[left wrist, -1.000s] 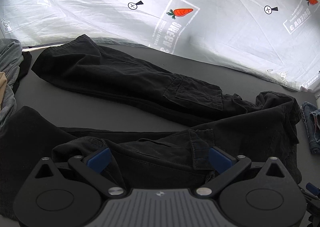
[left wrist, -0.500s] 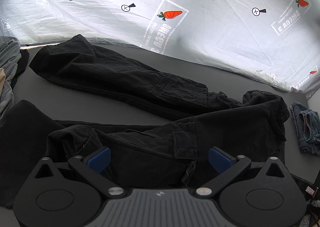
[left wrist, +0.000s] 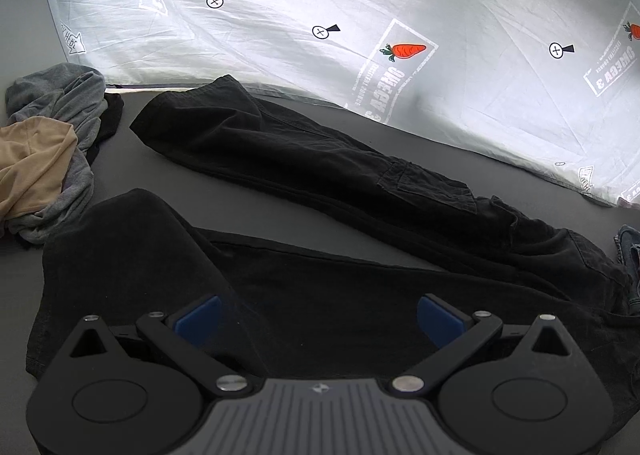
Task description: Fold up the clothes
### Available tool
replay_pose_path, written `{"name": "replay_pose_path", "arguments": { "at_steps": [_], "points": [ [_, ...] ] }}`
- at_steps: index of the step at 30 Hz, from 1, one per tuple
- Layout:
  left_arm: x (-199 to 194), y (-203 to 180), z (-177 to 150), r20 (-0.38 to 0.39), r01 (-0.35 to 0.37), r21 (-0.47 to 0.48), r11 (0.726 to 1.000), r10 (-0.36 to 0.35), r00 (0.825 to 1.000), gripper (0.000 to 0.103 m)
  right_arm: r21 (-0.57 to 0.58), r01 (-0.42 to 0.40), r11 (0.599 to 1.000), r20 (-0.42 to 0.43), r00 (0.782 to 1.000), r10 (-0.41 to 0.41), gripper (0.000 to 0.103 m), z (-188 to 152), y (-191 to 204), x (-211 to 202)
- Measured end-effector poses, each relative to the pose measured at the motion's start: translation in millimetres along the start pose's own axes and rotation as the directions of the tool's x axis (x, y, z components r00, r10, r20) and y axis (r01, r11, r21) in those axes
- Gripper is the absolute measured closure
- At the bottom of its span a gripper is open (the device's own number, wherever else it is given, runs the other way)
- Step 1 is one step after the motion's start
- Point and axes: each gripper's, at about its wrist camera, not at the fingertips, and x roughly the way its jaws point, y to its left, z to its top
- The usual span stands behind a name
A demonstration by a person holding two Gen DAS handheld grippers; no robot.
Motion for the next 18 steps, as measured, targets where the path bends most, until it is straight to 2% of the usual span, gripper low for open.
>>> {"name": "replay_pose_path", "arguments": {
  "at_steps": [1, 2, 3, 5, 7, 9, 11, 14, 15, 16, 18],
  "points": [
    [2, 10, -3, -0.01, -0.017, -0.023, 1.0, 0.017, 1.0, 0.0, -0.031, 0.035, 0.999, -0.04, 0.999, -0.036, 0.084, -5, -3, 9],
    [4, 21, -6, -0.017, -0.041, -0.044, 0.998, 0.04, 0.999, 0.0, -0.073, 0.107, 0.992, -0.058, 0.992, -0.111, 0.09, -11, -2, 15],
    [5, 30, -9, -0.018, -0.062, -0.057, 0.996, 0.061, 0.998, 0.0, -0.107, 0.156, 0.982, -0.06, 0.985, -0.163, 0.085, -16, 1, 16],
    [9, 54, -16, -0.034, -0.13, -0.1, 0.987, 0.127, 0.991, 0.0, -0.135, 0.161, 0.978, -0.051, 0.984, -0.169, 0.078, -23, 5, 11],
    [11, 77, -22, -0.047, -0.174, -0.156, 0.972, 0.169, 0.985, 0.0, -0.089, 0.113, 0.99, -0.049, 0.992, -0.118, 0.061, -27, 7, 3],
    [12, 104, -28, -0.061, -0.199, -0.222, 0.954, 0.19, 0.98, 0.0, -0.034, 0.043, 0.999, -0.058, 0.997, -0.045, 0.06, -28, 12, -2],
    [13, 127, -34, -0.073, -0.223, -0.258, 0.94, 0.211, 0.975, 0.0, -0.037, -0.018, 0.999, -0.066, 0.998, 0.015, 0.058, -30, 30, -9],
    [11, 158, -43, -0.09, -0.251, -0.301, 0.92, 0.235, 0.968, 0.0, -0.165, -0.095, 0.982, -0.029, 0.995, 0.092, 0.05, -32, 66, -27],
    [11, 168, -46, -0.095, -0.258, -0.314, 0.914, 0.24, 0.966, 0.0, -0.218, -0.112, 0.97, -0.014, 0.994, 0.111, 0.044, -33, 79, -35],
    [11, 179, -49, -0.099, -0.246, -0.327, 0.912, 0.226, 0.969, 0.0, -0.271, -0.125, 0.954, 0.002, 0.991, 0.131, 0.039, -36, 93, -44],
    [12, 202, -57, -0.106, -0.211, -0.377, 0.902, 0.184, 0.977, 0.001, -0.362, -0.141, 0.921, 0.023, 0.987, 0.16, 0.036, -45, 116, -61]
  ]
}}
